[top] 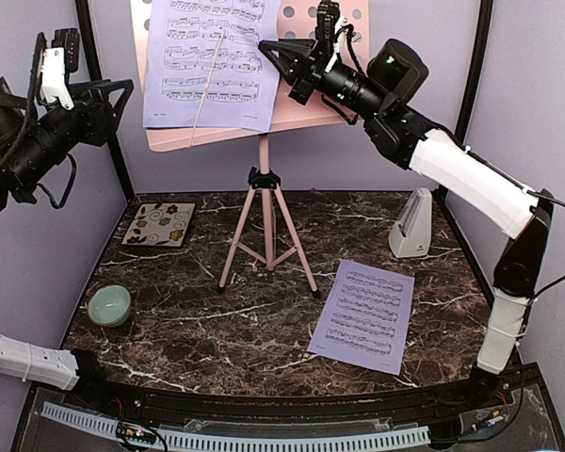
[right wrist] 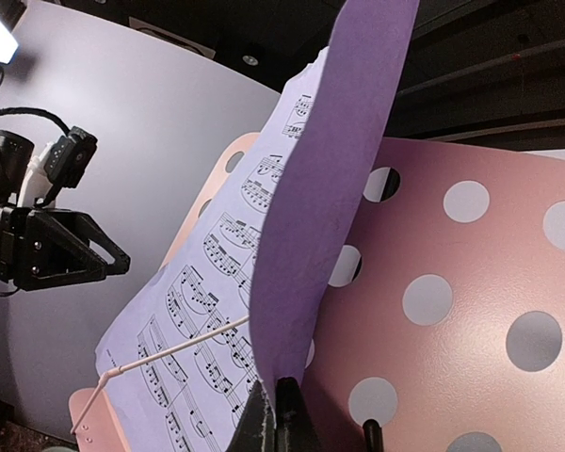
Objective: Set up the instrument practice props
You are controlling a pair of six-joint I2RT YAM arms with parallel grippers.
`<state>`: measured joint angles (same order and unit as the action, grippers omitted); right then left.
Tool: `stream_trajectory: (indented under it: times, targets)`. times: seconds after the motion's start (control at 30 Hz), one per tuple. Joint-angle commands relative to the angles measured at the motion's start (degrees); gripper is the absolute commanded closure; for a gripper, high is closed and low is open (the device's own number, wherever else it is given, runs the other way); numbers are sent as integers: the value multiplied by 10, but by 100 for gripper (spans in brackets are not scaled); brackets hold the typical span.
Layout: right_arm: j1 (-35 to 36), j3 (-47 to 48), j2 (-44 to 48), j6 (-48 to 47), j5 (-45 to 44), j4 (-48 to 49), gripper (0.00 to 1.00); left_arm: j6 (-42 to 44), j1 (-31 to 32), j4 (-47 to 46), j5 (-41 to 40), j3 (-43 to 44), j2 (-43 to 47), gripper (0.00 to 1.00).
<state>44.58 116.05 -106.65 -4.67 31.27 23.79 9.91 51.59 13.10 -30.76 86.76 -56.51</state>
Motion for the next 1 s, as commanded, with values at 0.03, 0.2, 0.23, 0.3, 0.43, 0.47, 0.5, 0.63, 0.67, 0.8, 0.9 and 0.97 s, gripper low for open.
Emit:
stream_trajectory:
  times: [0.03,0.2,0.23,0.3,0.43,0.47,0.5,0.63,0.67,0.8,0.9,0.97]
  targets:
    - [0,3,2,-5,-12,-31,100,-78,-33,79,104,6,-2,63]
    - [-1,1,6,-5,-13,-31,100,-95,-45,95,145,19,-20,63]
    - [0,1,5,-4,-12,-31,100,-96,-46,97,145,22,-24,63]
    - [0,0,5,-3,-11,-31,100,-98,-48,96,147,24,-29,62]
    - [0,-2,6,-3,-10,-29,100,-94,-49,86,165,26,-33,65]
    - [0,-2,5,-3,-11,-29,100,-92,-49,83,172,26,-34,66]
    - [0,-2,5,-2,-11,-29,100,-91,-49,80,179,26,-35,66]
    - [0,1,4,-3,-11,-32,100,-86,-49,60,200,20,-39,74]
    - [-1,1,3,-3,-11,-31,100,-86,-49,57,202,18,-40,77]
    - [0,2,2,0,-13,-28,100,-89,-49,41,192,1,-33,90]
    - [0,0,2,0,-18,-28,100,-93,-49,36,174,-15,-24,95]
    - [0,-1,2,3,-20,-26,100,-96,-49,38,158,-25,-22,98]
